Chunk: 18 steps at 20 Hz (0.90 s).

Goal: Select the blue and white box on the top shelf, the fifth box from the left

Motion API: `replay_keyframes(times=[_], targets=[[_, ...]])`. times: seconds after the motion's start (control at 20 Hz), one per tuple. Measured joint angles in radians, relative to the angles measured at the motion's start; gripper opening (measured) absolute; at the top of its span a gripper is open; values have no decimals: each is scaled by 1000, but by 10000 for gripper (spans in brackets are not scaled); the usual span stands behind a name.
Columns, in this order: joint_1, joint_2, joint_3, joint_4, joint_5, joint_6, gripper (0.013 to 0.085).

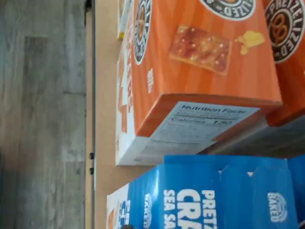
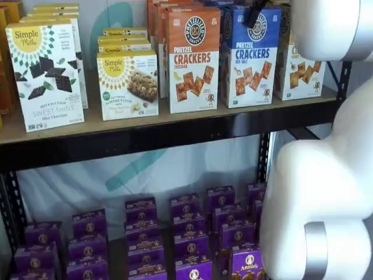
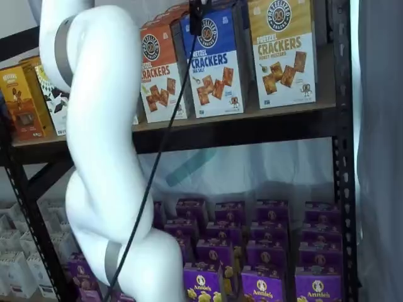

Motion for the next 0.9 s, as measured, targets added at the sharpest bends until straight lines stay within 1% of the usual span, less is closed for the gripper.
replay_keyframes(times=[0.2, 0.35, 0.6, 0.9], targets=[[11, 27, -44, -34, 55, 4, 850], [18, 33, -56, -57, 73, 5, 850], [43, 22, -38, -103, 62, 9, 850], [69, 14, -24, -138, 59, 21, 850]])
